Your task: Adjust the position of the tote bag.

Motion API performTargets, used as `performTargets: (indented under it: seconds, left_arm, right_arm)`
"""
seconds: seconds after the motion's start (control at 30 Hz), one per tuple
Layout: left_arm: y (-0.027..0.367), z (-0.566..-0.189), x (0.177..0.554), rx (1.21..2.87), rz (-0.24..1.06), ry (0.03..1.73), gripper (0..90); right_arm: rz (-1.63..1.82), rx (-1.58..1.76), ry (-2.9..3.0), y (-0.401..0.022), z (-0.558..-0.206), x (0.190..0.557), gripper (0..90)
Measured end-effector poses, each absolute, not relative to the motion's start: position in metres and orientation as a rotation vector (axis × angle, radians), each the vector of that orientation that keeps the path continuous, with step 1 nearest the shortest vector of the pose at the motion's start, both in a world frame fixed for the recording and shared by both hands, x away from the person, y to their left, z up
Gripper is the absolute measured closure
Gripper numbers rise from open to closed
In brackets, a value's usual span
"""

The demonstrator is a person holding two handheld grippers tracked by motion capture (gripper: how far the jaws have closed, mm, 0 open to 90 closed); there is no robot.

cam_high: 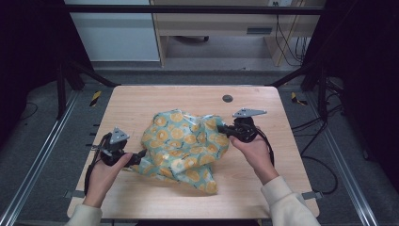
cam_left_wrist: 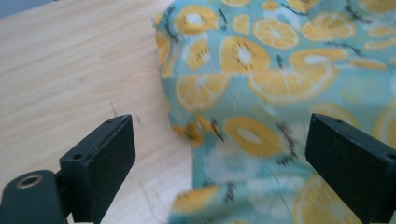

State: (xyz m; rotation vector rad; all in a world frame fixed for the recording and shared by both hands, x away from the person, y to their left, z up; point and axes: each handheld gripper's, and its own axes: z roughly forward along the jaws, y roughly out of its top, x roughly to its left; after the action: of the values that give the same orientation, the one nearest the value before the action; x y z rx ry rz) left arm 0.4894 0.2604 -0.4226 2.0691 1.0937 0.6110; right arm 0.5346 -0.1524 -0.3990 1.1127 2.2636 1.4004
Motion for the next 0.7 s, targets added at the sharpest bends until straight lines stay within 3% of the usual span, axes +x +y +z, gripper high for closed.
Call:
performTargets:
  seconds: [0.27,0.7]
  left_arm:
    - [0.259,-0.412,0.528,2.034,0.563,1.136,10.4]
    - [0.25,-0.45,0.573,2.123,0.431,1.226,10.0]
  right_arm:
    - [1.454,0.981,2.303,-0.134,-0.382,0.514,89.9]
    - [1.414,0.957,2.345,-0.128,-0.388,0.513,89.7]
